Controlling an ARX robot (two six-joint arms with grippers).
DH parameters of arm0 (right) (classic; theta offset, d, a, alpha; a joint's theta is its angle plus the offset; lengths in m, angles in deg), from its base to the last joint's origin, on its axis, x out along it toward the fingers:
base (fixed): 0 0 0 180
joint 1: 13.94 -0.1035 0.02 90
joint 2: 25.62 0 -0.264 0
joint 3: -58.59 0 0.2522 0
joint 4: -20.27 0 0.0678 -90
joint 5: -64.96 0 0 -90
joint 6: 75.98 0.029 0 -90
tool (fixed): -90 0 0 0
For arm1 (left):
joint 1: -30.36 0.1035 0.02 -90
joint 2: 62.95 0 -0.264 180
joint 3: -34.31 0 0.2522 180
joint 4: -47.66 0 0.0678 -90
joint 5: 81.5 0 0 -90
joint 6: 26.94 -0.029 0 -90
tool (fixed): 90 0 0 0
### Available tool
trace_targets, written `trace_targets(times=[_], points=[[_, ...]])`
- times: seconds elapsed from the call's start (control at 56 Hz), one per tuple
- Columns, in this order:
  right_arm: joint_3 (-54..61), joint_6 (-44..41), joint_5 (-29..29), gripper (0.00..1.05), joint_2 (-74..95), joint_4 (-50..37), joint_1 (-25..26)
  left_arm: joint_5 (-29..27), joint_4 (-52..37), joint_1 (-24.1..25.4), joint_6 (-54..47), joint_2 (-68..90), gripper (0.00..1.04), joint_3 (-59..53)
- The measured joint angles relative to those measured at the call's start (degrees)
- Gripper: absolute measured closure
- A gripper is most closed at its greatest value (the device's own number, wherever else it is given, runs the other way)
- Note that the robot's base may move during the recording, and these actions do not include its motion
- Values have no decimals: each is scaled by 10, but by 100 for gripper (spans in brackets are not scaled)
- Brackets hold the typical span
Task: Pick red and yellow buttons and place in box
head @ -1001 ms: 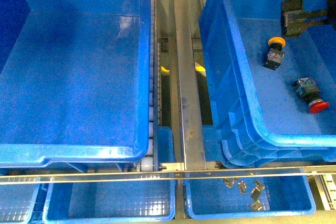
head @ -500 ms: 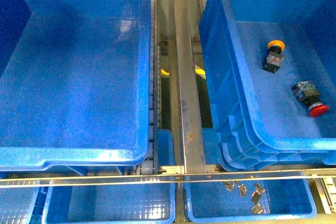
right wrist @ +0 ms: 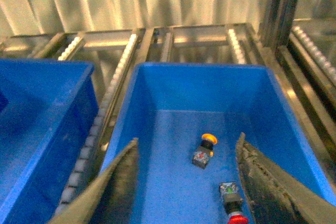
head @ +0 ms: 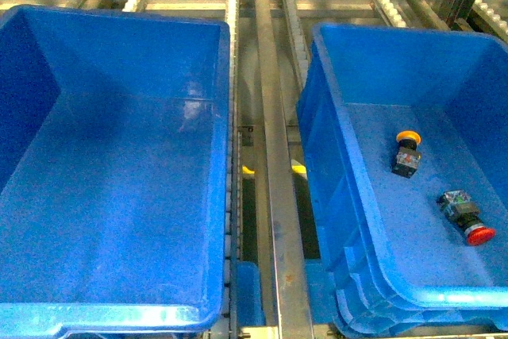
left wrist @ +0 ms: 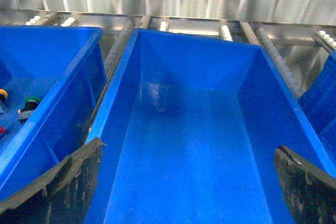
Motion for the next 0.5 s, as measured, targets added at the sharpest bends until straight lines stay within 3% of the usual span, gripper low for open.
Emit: trace_targets(times=[0.161,0.232,0.5], points=[[34,-11,10,82,-33,-1,-29,0,0,0,0,0,8,0],[50,-16,11,102,-55,2,-30,0,0,0,0,0,8,0],[75,-15,12,101,-102,22,-30,0,0,0,0,0,8,0]])
